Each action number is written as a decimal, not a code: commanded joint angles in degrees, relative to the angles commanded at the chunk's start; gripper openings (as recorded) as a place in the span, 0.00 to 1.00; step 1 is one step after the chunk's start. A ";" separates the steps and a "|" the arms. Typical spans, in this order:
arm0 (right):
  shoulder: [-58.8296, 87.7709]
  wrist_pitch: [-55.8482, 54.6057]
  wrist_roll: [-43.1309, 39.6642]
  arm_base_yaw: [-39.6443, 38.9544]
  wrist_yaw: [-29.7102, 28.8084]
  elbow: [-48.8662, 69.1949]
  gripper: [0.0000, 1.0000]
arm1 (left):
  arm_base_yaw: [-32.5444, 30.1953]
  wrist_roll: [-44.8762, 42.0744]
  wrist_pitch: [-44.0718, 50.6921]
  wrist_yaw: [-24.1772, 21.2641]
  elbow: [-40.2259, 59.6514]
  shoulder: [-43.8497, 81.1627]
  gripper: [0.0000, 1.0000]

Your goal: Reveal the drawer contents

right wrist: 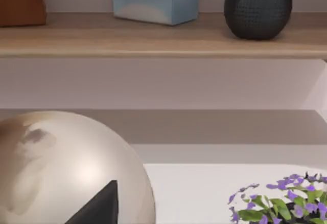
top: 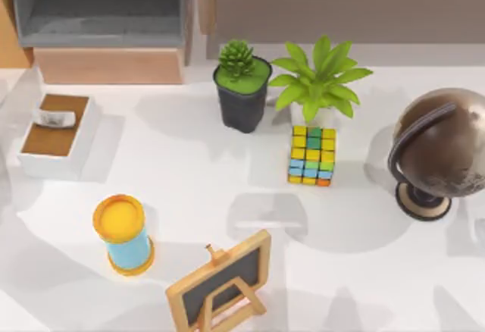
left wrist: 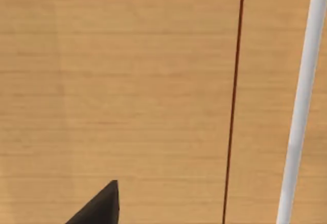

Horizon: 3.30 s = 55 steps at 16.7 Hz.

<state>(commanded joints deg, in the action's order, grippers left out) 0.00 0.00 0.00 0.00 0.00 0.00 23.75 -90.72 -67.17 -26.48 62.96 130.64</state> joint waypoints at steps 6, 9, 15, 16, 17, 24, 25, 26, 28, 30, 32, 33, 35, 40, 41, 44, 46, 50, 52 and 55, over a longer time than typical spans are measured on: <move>0.00 0.00 0.00 0.00 0.00 0.00 1.00 | -1.11 -0.03 3.07 1.16 6.16 2.89 1.00; 0.00 0.00 0.00 0.00 0.00 0.00 1.00 | -1.21 -0.02 3.31 1.25 6.63 3.10 1.00; 0.00 0.00 0.00 0.00 0.00 0.00 1.00 | -1.21 -0.02 3.31 1.25 6.63 3.10 0.62; 0.00 0.00 0.00 0.00 0.00 0.00 1.00 | -1.21 -0.02 3.31 1.25 6.63 3.10 0.55; 0.00 0.00 0.00 0.00 0.00 0.00 1.00 | -1.21 -0.02 3.31 1.25 6.63 3.10 0.47; 0.00 0.00 0.00 0.00 0.00 0.00 1.00 | -1.21 -0.02 3.31 1.25 6.63 3.10 0.00; 0.00 0.00 0.00 0.00 0.00 0.00 1.00 | -1.21 -0.02 3.31 1.25 6.63 3.10 0.00; 0.00 0.00 0.00 0.00 0.00 0.00 1.00 | -1.21 -0.02 3.31 1.25 6.63 3.10 0.00; 0.00 0.00 0.00 0.00 0.00 0.00 1.00 | -1.21 -0.02 3.31 1.25 6.63 3.10 0.00; 0.00 0.00 0.00 0.00 0.00 0.00 1.00 | -1.21 -0.02 3.31 1.25 6.63 3.10 0.00; 0.00 0.00 0.00 0.00 0.00 0.00 1.00 | -0.99 0.27 3.83 1.23 6.55 3.60 0.00; 0.00 0.00 0.00 0.00 0.00 0.00 1.00 | -0.90 0.20 3.68 1.22 6.38 3.47 0.00; 0.00 0.00 0.00 0.00 0.00 0.00 1.00 | -0.33 0.07 2.47 0.72 4.36 2.31 0.00; 0.00 0.00 0.00 0.00 0.00 0.00 1.00 | 2.23 0.16 -2.80 -1.80 -6.22 -2.19 0.00; 0.00 0.00 0.00 0.00 0.00 0.00 1.00 | 2.65 0.14 -3.72 -2.22 -7.86 -2.98 0.00; 0.00 0.00 0.00 0.00 0.00 0.00 1.00 | 3.06 0.08 -4.65 -2.73 -9.34 -3.67 0.00; 0.00 0.00 0.00 0.00 0.00 0.00 1.00 | 2.92 0.07 -4.39 -2.59 -9.06 -3.30 0.00; 0.00 0.00 0.00 0.00 0.00 0.00 1.00 | 4.69 -0.20 -6.94 -4.14 -13.04 -5.30 0.00; 0.00 0.00 0.00 0.00 0.00 0.00 1.00 | 6.32 -0.16 -9.17 -5.70 -18.04 -7.06 0.00; 0.00 0.00 0.00 0.00 0.00 0.00 1.00 | 8.20 -0.24 -11.96 -7.64 -22.69 -9.25 0.00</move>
<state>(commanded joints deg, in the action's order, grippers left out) 0.00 0.00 0.00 0.00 0.00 0.00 31.95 -90.96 -79.13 -34.12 40.27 121.39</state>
